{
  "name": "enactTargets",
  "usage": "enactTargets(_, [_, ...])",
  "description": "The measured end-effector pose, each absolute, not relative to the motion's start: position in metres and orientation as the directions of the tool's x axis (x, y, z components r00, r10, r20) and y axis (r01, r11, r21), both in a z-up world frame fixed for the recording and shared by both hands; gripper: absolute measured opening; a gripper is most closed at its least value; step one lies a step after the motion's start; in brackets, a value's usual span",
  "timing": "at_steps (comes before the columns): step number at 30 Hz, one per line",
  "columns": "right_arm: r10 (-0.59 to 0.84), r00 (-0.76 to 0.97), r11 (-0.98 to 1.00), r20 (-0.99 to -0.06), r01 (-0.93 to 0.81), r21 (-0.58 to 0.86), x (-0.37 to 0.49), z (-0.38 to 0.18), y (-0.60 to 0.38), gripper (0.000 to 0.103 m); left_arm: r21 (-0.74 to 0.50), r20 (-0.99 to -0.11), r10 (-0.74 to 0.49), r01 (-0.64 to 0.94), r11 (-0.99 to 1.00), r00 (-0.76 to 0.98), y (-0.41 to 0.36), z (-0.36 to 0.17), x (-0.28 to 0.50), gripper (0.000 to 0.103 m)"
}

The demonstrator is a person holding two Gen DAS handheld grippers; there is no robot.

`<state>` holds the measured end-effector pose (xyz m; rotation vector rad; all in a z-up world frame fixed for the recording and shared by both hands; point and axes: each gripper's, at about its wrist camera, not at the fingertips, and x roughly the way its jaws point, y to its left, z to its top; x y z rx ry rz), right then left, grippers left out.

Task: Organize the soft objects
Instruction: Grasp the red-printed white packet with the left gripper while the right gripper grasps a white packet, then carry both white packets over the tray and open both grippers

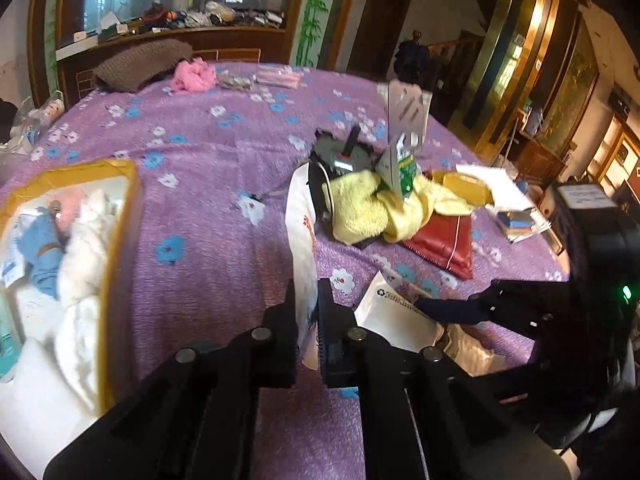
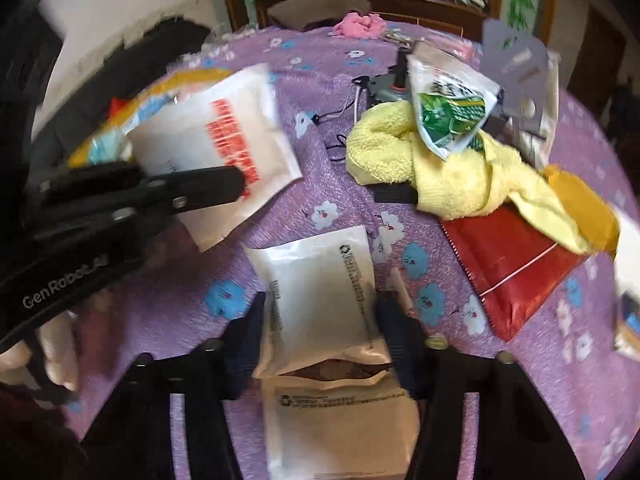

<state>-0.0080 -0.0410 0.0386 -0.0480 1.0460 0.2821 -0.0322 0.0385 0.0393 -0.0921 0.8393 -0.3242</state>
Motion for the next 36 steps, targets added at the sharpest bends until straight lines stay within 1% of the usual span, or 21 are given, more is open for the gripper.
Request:
enactTargets(4, [0.216,0.487,0.966,-0.846,-0.235,0.111,-0.018,0.044,-0.042,0.048,-0.213,-0.696,-0.314,0.232,0.949,0.645,0.048,0.050,-0.042,0.004])
enactTargets(9, [0.223,0.537,0.966,-0.814,-0.233,0.112,-0.038,0.065,-0.043,0.048,-0.206,-0.680,-0.287,0.200,0.958,0.675,0.065,0.063,-0.059,0.005])
enactTargets(15, [0.245,0.565,0.956,-0.788,-0.278,0.097,-0.055,0.094,-0.025,0.048,-0.191,-0.657,-0.231,0.138,0.972,0.718,0.095,0.076,-0.081,0.005])
enactTargets(22, [0.302,0.579,0.932,-0.757,-0.347,0.106,-0.063,0.118,0.007,0.049,-0.196,-0.646,-0.160,0.040,0.980,0.746,0.144,0.077,-0.103,0.005])
enactTargets(29, [0.375,0.549,0.896,-0.747,-0.423,0.138,-0.044,0.122,0.045,0.049,-0.194,-0.681,-0.073,-0.084,0.977,0.728,0.194,0.058,-0.110,0.005])
enactTargets(36, [0.422,0.501,0.859,-0.756,-0.488,0.156,-0.020,0.109,0.087,0.049,-0.214,-0.738,-0.042,-0.173,0.961,0.674,0.230,0.030,-0.105,0.005])
